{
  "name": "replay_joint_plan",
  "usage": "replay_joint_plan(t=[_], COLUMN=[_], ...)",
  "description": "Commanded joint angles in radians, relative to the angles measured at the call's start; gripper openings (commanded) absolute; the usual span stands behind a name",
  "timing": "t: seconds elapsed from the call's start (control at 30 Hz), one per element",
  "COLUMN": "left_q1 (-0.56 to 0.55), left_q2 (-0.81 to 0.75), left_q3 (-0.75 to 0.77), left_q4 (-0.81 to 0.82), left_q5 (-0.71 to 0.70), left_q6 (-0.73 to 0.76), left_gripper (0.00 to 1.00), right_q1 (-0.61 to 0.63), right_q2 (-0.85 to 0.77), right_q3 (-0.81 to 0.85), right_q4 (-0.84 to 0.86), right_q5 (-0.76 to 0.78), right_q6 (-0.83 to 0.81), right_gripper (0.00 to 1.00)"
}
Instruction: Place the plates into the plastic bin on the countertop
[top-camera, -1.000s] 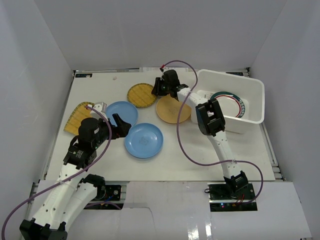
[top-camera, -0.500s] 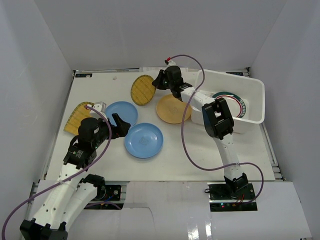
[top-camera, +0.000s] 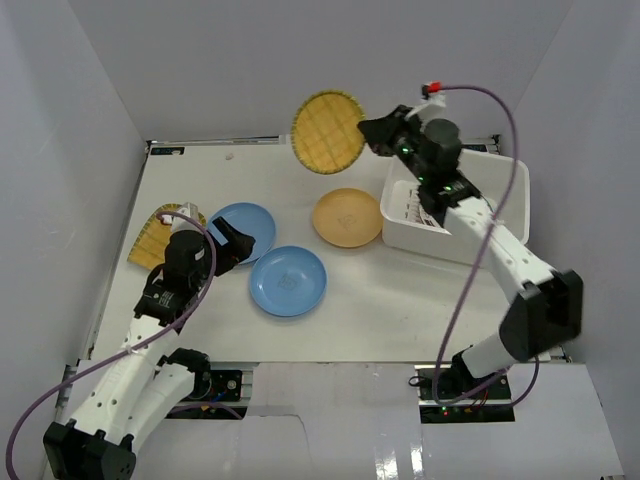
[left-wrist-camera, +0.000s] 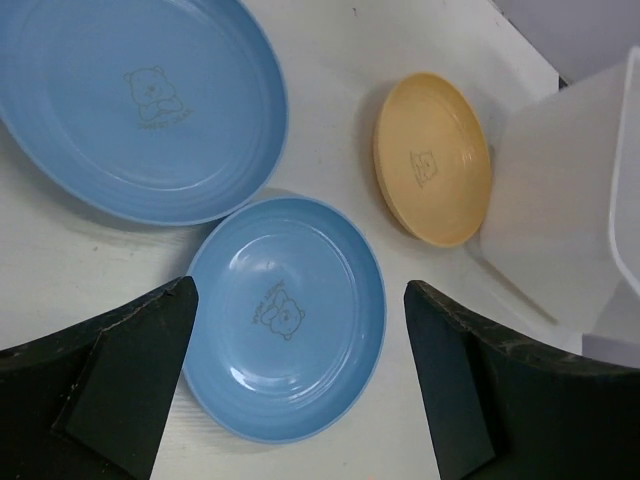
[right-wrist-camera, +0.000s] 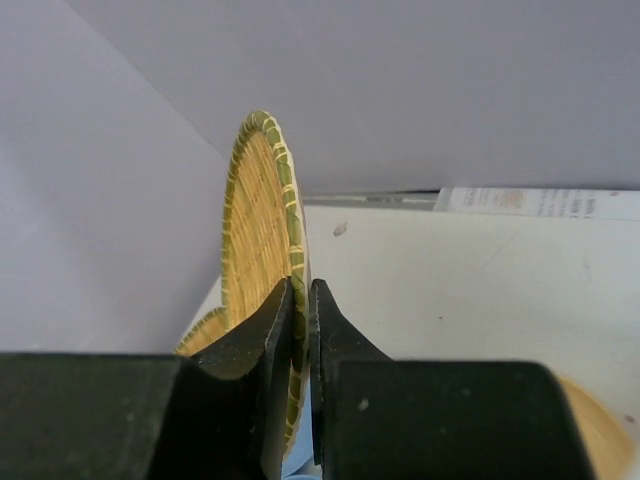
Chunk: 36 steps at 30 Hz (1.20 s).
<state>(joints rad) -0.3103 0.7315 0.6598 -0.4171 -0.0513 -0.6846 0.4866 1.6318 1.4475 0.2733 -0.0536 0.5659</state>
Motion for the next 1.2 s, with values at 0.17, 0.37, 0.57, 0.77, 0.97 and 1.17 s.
replay_joint_plan(t=[0.17, 0.37, 0.57, 0.77, 0.97, 1.17], left_q1=[0.014, 0.046, 0.195, 0.347, 0.392, 0.439], left_q2=[-0.043, -0.07, -0.011, 0.058, 0.198, 0.272], left_q3=[-0.112, -0.12, -0.201, -0.204, -0.204, -0.238], left_q4=[-0.012, -0.153, -0.114, -0.02, 0.058, 0.184], left_q5=[-0.303, -0.452, -0.353, -0.311, -0.318, -0.286], left_q6=[-0.358, -0.454, -0.484, -0.49, -0.559, -0.602], left_gripper=[0.92, 0.93, 0.98, 0.98, 0.98, 0.98], right_q1=[-0.365, -0.598, -0.672, -0.684, -0.684, -0.689], right_q2=[-0.596, -0.756, -0.681, -0.58, -0.538, -0.543], right_q3=[-0.565, -0.804, -0.832, -0.839, -0.835, -0.836], right_q4=[-0.015, -0.051, -0.059, -0.049, -0.045, -0.054], right_q5=[0.09, -0.022, -0.031, -0.038, -0.057, -0.109], right_q6=[0.109, 0.163, 0.166, 0.161, 0.141, 0.12], right_gripper=[0.08, 0.08, 0.08, 0.09, 0.34, 0.96])
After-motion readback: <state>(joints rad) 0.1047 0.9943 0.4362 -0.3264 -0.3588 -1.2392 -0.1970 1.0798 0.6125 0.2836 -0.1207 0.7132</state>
